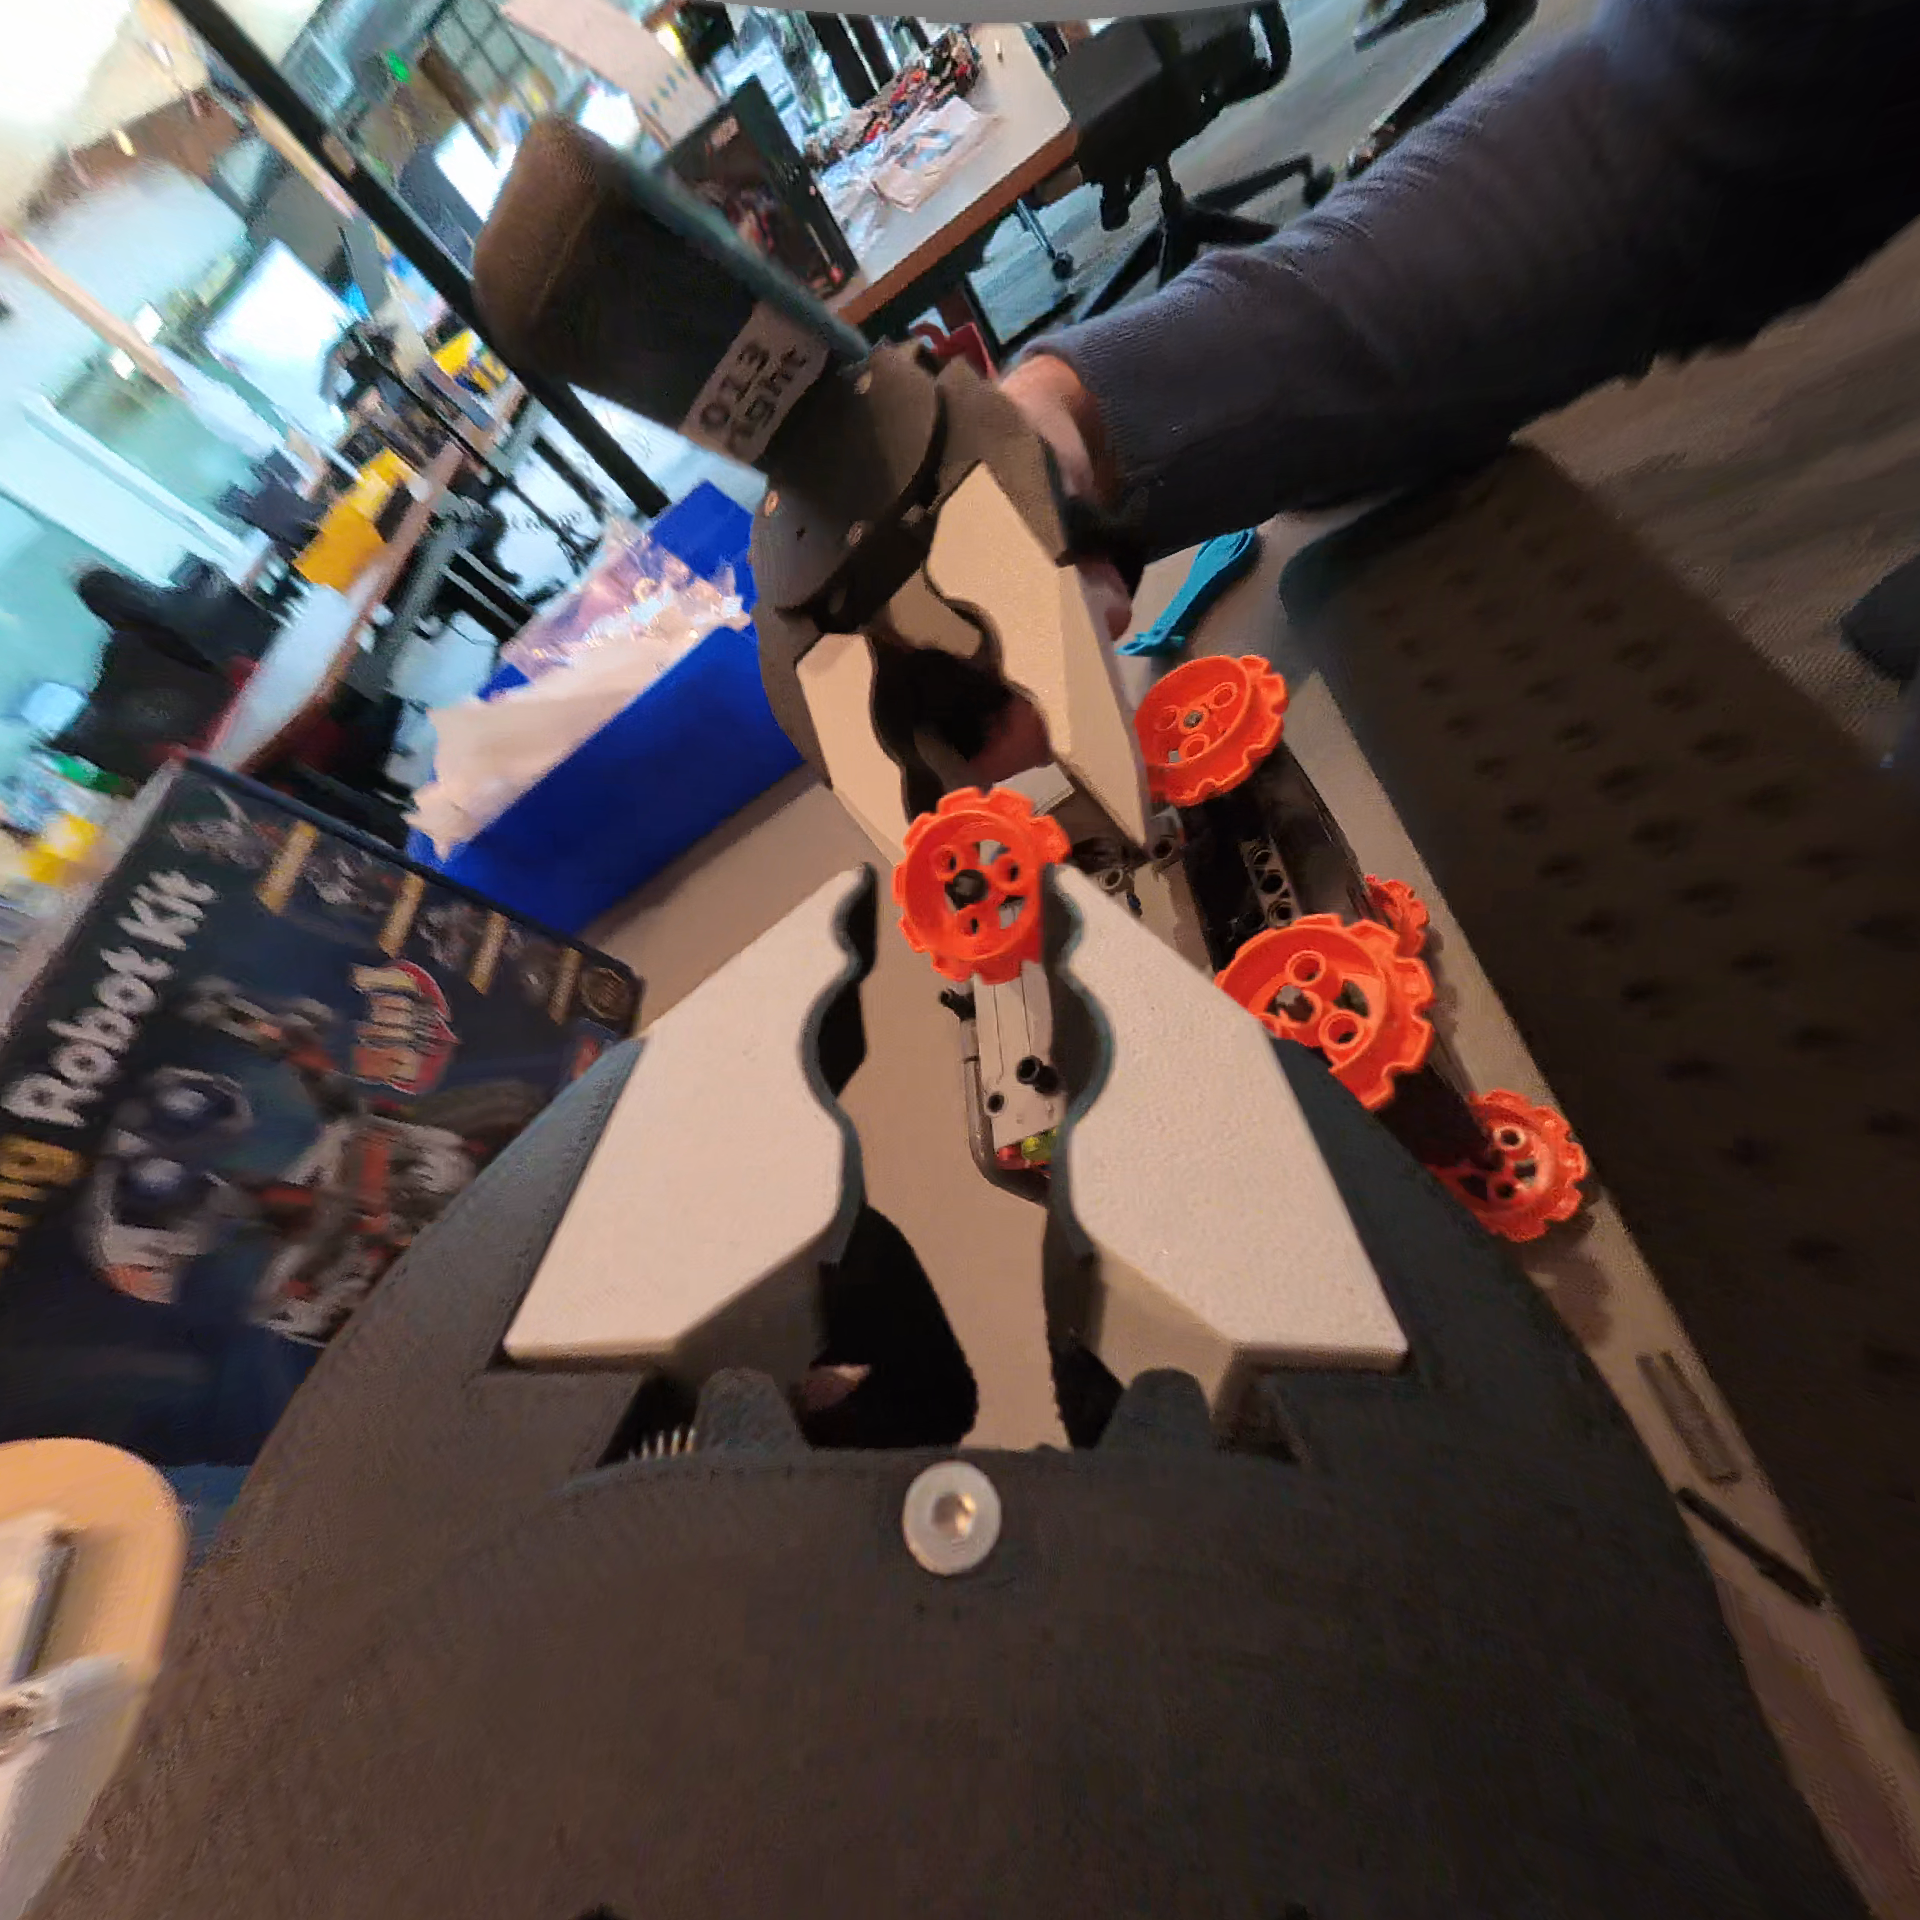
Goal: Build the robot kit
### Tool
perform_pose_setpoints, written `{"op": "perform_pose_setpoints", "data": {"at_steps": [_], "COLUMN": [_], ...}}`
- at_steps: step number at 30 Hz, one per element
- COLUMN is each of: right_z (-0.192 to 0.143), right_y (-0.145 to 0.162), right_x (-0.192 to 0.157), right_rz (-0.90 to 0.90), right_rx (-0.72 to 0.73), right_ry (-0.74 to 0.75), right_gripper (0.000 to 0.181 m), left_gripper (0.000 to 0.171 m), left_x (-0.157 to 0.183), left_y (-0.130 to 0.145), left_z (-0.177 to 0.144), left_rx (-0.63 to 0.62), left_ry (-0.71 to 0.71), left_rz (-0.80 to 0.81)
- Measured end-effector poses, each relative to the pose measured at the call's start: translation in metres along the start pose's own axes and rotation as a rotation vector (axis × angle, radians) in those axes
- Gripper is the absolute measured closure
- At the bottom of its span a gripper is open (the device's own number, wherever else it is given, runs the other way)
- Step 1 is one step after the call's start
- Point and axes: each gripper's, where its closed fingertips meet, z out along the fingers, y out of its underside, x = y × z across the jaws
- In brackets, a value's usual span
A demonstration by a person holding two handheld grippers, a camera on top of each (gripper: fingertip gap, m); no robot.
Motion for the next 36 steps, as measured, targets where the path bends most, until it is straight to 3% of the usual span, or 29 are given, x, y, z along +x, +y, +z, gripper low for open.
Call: {"op": "perform_pose_setpoints", "data": {"at_steps": [4,8,9,14,36], "right_z": [-0.003,-0.005,-0.004,-0.009,-0.014], "right_y": [-0.008,-0.015,-0.015,-0.018,0.011], "right_x": [0.002,0.001,0.001,-0.001,-0.009], "right_rz": [0.031,0.047,0.052,0.074,-0.021], "right_rx": [0.057,0.092,0.094,0.128,-0.057], "right_ry": [-0.017,-0.038,-0.036,-0.06,-0.047], "right_gripper": [0.144,0.144,0.144,0.144,0.143], "left_gripper": [0.132,0.141,0.15,0.158,0.159], "left_x": [-0.002,-0.001,-0.006,-0.005,0.027], "left_y": [-0.004,0.0,-0.002,-0.005,0.008], "left_z": [-0.001,0.009,0.009,0.01,0.01], "left_rx": [-0.053,-0.123,-0.127,-0.137,-0.161], "left_ry": [-0.061,-0.133,-0.182,-0.254,-0.078], "left_rz": [0.157,0.332,0.384,0.494,0.431]}}
